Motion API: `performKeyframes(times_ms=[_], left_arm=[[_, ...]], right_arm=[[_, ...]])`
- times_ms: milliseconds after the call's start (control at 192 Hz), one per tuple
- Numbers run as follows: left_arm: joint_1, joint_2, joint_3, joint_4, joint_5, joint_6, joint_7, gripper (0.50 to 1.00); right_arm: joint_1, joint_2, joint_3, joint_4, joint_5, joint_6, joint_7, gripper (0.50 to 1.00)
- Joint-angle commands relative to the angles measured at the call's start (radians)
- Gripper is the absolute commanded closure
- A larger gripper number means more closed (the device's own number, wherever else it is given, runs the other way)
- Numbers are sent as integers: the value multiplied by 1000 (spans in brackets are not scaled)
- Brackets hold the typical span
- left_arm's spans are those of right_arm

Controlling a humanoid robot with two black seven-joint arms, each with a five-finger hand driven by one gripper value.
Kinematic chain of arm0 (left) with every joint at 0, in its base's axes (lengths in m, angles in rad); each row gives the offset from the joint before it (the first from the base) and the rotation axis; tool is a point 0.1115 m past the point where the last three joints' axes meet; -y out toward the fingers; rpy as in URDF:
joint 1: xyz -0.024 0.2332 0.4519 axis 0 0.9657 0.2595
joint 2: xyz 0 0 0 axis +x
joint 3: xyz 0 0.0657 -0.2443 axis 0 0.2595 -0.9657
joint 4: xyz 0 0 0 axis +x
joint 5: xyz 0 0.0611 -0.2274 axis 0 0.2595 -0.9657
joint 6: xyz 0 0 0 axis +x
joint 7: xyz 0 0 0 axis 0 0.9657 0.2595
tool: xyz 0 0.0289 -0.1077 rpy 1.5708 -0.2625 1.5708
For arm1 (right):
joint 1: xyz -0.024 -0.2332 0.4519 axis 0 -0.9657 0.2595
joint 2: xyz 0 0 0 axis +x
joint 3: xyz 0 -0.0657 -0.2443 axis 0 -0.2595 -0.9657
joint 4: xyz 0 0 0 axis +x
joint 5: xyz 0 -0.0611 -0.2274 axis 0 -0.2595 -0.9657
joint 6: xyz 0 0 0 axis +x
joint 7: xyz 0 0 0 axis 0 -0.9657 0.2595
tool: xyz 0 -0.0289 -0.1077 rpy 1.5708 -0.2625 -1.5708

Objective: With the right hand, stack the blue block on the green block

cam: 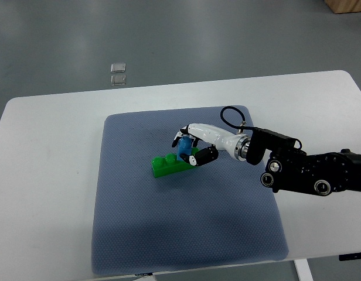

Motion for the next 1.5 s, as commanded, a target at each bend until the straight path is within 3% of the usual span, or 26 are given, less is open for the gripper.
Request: performKeyframes(times_ms=[0,1075,1148,1169,1174,1273,1299,1372,1497], left_arm=[[0,0,0,0,1,0,0,500],[0,0,0,0,0,0,0,500],[0,0,0,0,1,0,0,500],[0,0,0,0,1,0,0,500],[0,0,0,0,1,0,0,500],[0,0,0,0,0,0,-1,500],[0,0,0,0,0,0,0,500],[0,0,0,0,0,0,0,500],[0,0,0,0,0,0,0,500]], right_arm=[[-3,-3,0,0,-4,-1,10,948],[-51,8,0,-52,-96,-16,56,948],[-45,5,6,-52,-95,-14,56,867],[-43,5,14,-52,-95,-11,56,814],[-43,5,20,-52,-93,-10,56,779],[-40,3,47,-52,-83,-4,54,668],[-39,3,49,-51,-81,-4,54,617],[-37,-1,49,-49,-79,-2,52,587],[-34,-3,51,-48,-79,-1,49,585]])
